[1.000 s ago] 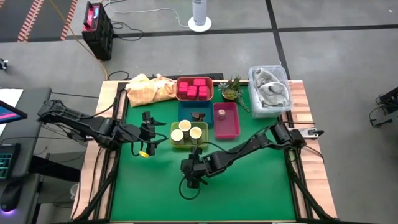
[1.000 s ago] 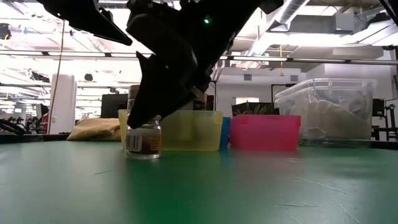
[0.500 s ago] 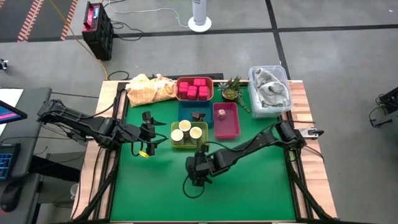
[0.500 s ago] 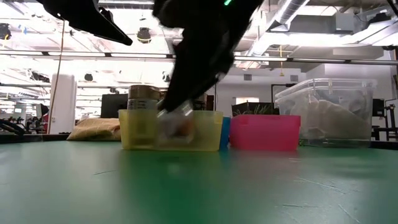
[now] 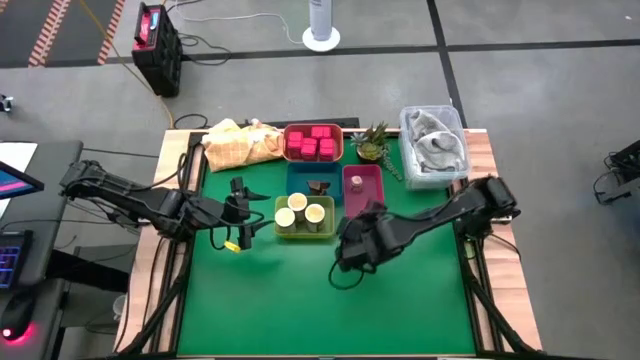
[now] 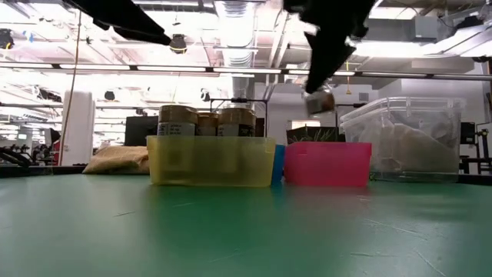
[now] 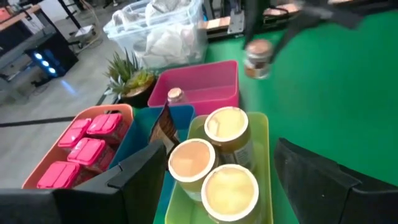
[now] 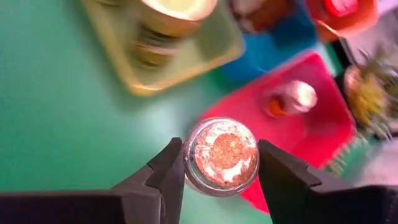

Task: Sort spices by type
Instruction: Put the transparent seasoning into the red bin, then return to Home Position

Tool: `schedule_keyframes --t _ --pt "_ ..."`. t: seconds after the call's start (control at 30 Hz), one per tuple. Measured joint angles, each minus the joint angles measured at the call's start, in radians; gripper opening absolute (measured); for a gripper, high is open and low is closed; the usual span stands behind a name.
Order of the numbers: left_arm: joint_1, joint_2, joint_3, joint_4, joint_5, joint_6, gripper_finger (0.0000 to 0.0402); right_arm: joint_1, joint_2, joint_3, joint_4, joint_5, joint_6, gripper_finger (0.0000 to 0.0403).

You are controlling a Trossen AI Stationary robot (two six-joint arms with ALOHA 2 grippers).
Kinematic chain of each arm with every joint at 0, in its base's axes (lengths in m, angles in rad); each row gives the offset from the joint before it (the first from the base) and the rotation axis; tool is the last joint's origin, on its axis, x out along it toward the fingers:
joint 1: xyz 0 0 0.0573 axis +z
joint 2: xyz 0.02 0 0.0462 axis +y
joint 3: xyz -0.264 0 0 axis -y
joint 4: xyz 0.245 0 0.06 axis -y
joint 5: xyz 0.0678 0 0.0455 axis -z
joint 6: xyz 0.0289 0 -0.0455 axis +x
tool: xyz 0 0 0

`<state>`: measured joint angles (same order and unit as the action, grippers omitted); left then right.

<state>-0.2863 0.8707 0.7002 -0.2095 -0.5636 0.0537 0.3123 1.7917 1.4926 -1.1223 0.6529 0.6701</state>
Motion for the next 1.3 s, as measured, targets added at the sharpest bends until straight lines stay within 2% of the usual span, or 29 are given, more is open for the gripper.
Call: schedule_keyframes --t 0.13,0.27,0.37,0.47,0.6,0.73,1.0,1.13,1.3 --pt "0.0 0.0 0.0 -0.004 0.0 -0.002 0.0283 -0.089 -0.134 -0.172 0.124 -0.003 -0.008 0.0194" --pt "0.0 0.0 0.0 -0.002 0.0 0.006 0.0283 -0.175 -0.253 -0.341 0.395 -0.067 -0.109 0.0194" --pt "0.0 0.0 0.0 -0.002 0.0 0.025 0.0283 -0.245 -0.287 -0.439 0.556 -0.135 -0.18 0.0194" --pt "0.0 0.0 0.0 -0.001 0.0 0.032 0.0283 -0.308 -0.279 -0.502 0.636 -0.168 -0.22 0.0194" --pt "0.0 0.0 0.0 0.001 0.0 0.032 0.0283 -0.364 -0.23 -0.529 0.662 -0.184 -0.231 0.0194" --pt "0.0 0.0 0.0 0.002 0.0 0.032 0.0283 -0.374 -0.173 -0.529 0.686 -0.185 -0.232 0.0203" --pt "0.0 0.0 0.0 -0.001 0.0 0.028 0.0283 -0.38 -0.117 -0.529 0.703 -0.188 -0.2 0.0268" --pt "0.0 0.0 0.0 0.001 0.0 0.028 0.0283 -0.38 -0.162 -0.529 0.689 -0.188 -0.2 0.0284" --pt "0.0 0.0 0.0 0.028 0.02 0.032 0.0283 -0.365 -0.304 -0.531 0.662 -0.187 -0.206 0.0291"
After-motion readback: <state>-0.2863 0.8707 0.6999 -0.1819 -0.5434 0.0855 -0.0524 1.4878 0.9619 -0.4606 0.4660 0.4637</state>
